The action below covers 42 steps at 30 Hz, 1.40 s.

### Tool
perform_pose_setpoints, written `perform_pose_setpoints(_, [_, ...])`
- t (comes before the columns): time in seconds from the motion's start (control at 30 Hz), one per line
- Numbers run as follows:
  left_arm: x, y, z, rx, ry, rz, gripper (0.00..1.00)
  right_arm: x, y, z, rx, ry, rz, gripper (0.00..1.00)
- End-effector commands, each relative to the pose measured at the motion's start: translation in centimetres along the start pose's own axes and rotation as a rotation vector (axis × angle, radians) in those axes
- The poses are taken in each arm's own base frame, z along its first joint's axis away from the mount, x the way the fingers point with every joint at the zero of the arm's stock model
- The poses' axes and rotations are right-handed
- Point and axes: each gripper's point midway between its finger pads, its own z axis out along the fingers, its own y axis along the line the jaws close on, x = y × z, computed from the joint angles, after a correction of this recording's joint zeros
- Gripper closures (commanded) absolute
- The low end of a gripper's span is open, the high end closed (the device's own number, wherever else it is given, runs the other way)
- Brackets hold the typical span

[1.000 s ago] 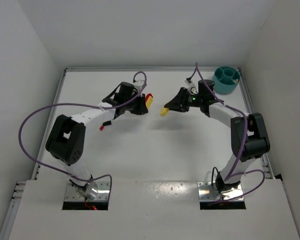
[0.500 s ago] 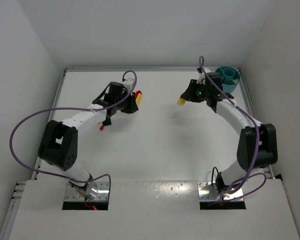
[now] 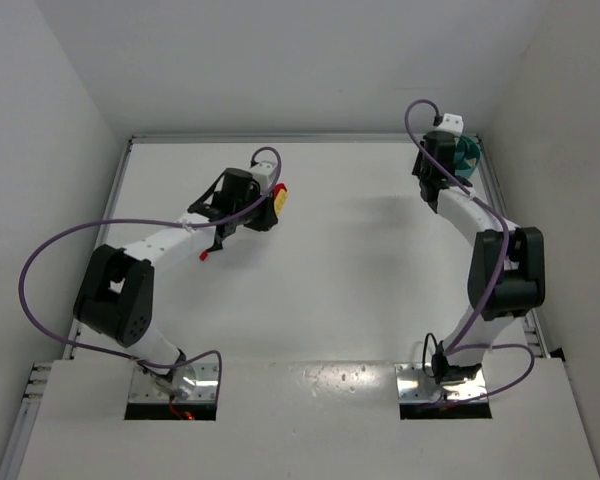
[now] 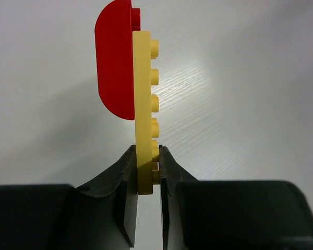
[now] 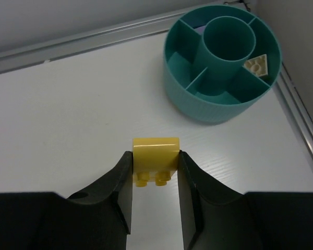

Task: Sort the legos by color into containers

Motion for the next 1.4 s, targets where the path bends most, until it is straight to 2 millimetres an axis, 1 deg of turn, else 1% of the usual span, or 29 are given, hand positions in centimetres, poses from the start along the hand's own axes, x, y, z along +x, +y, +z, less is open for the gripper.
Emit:
perform_pose_setpoints(0.0, [-3.2, -0.9, -0.6, 0.016, -0.099, 0.038, 1.00, -5.1, -2.1, 1.5, 0.114, -0.165, 0.084, 1.00])
perform_pose_setpoints(0.07, [-3.0, -0.9, 0.0, 0.023, -0.085, 0.036, 1.00, -5.0, -2.6, 2.7, 0.141, -0.166, 0.111, 1.00])
perform_pose_setpoints(0.1, [-3.0, -0.9, 0.0, 0.023, -0.085, 0.036, 1.00, -4.9, -3.3, 3.2, 0.166, -0.162, 0.114, 1.00])
perform_pose_setpoints(0.13, [-3.2, -0.9, 0.2, 0.023, -0.086, 0.036, 1.00, -5.5, -3.8, 3.7, 0.175, -0.179, 0.137, 1.00])
perform_pose_setpoints(0.17, [-3.3, -0.9, 0.4, 0.023, -0.086, 0.036, 1.00, -4.9, -3.8, 4.5, 0.186, -0.167, 0.141, 1.00])
perform_pose_setpoints(0.2, [-3.5, -1.5, 0.4, 0.041, -0.092, 0.043, 1.00, -5.5, -4.4, 4.8, 0.197, -0.177, 0.149, 1.00])
perform_pose_setpoints(0.33, [-3.5, -1.4, 1.1, 0.040, -0.083, 0.041, 1.00, -5.5, -5.8, 6.4, 0.229, -0.165, 0.168, 1.00])
perform_pose_setpoints(0.37, [-3.4, -1.6, 1.1, 0.050, -0.081, 0.042, 1.00, -5.6, -5.8, 6.6, 0.229, -0.165, 0.168, 1.00])
perform_pose_setpoints(0.4, [-3.5, -1.5, 1.4, 0.050, -0.078, 0.041, 1.00, -6.4, -5.7, 6.5, 0.226, -0.182, 0.175, 1.00])
perform_pose_setpoints(0.43, [-3.2, -1.4, 1.7, 0.048, -0.069, 0.040, 1.00, -5.8, -6.5, 7.3, 0.249, -0.169, 0.174, 1.00])
perform_pose_setpoints(0.5, [-3.6, -1.7, 1.6, 0.059, -0.077, 0.042, 1.00, -6.2, -6.9, 7.6, 0.256, -0.187, 0.175, 1.00])
perform_pose_setpoints(0.53, [-3.7, -1.7, 1.8, 0.059, -0.075, 0.041, 1.00, -5.7, -6.9, 7.9, 0.257, -0.177, 0.171, 1.00])
perform_pose_setpoints(0.57, [-3.7, -1.7, 1.8, 0.059, -0.075, 0.032, 1.00, -6.8, -6.9, 7.8, 0.254, -0.202, 0.168, 1.00])
perform_pose_setpoints(0.6, [-3.4, -1.6, 2.1, 0.058, -0.066, 0.031, 1.00, -6.2, -7.6, 8.3, 0.268, -0.191, 0.167, 1.00])
perform_pose_setpoints(0.67, [-3.9, -1.7, 2.0, 0.059, -0.076, 0.033, 1.00, -6.0, -7.6, 8.5, 0.270, -0.181, 0.155, 1.00])
perform_pose_setpoints(0.7, [-3.9, -1.7, 2.0, 0.059, -0.076, 0.033, 1.00, -6.5, -7.4, 8.5, 0.259, -0.190, 0.158, 1.00])
perform_pose_setpoints(0.73, [-3.9, -1.7, 2.0, 0.059, -0.076, 0.033, 1.00, -6.0, -8.0, 8.9, 0.271, -0.180, 0.158, 1.00])
perform_pose_setpoints(0.77, [-3.9, -1.7, 2.0, 0.059, -0.076, 0.033, 1.00, -6.2, -8.0, 8.9, 0.271, -0.187, 0.150, 1.00])
perform_pose_setpoints(0.8, [-3.9, -1.7, 2.0, 0.059, -0.076, 0.033, 1.00, -5.7, -8.0, 9.2, 0.272, -0.177, 0.147, 1.00])
perform_pose_setpoints(0.87, [-4.1, -1.7, 2.0, 0.061, -0.085, 0.034, 1.00, -6.4, -8.5, 9.2, 0.278, -0.205, 0.151, 1.00])
perform_pose_setpoints(0.93, [-3.8, -1.4, 2.3, 0.050, -0.078, 0.043, 1.00, -6.2, -8.6, 9.5, 0.280, -0.202, 0.124, 1.00])
perform_pose_setpoints(0.97, [-4.2, -1.5, 2.3, 0.051, -0.087, 0.045, 1.00, -6.4, -8.6, 9.5, 0.279, -0.211, 0.127, 1.00])
perform_pose_setpoints(1.0, [-4.2, -1.5, 2.3, 0.051, -0.087, 0.045, 1.00, -6.0, -8.5, 9.7, 0.280, -0.202, 0.124, 1.00])
perform_pose_setpoints(1.07, [-4.2, -1.5, 2.3, 0.051, -0.087, 0.054, 1.00, -6.2, -9.1, 9.8, 0.289, -0.209, 0.119, 1.00])
perform_pose_setpoints(1.1, [-4.2, -1.5, 2.3, 0.051, -0.087, 0.054, 1.00, -5.7, -9.1, 10.0, 0.290, -0.201, 0.116, 1.00])
perform_pose_setpoints(1.2, [-3.9, -1.5, 2.6, 0.058, -0.076, 0.052, 1.00, -5.9, -9.0, 10.0, 0.282, -0.199, 0.106, 0.93])
perform_pose_setpoints(1.27, [-3.9, -1.5, 2.6, 0.058, -0.076, 0.052, 1.00, -5.9, -9.0, 10.0, 0.282, -0.199, 0.106, 0.84])
perform_pose_setpoints(1.3, [-3.9, -1.5, 2.6, 0.058, -0.076, 0.061, 1.00, -5.7, -9.0, 10.0, 0.283, -0.190, 0.104, 0.75])
perform_pose_setpoints(1.37, [-3.9, -1.5, 2.6, 0.058, -0.076, 0.061, 1.00, -5.7, -8.8, 10.1, 0.272, -0.189, 0.103, 0.63])
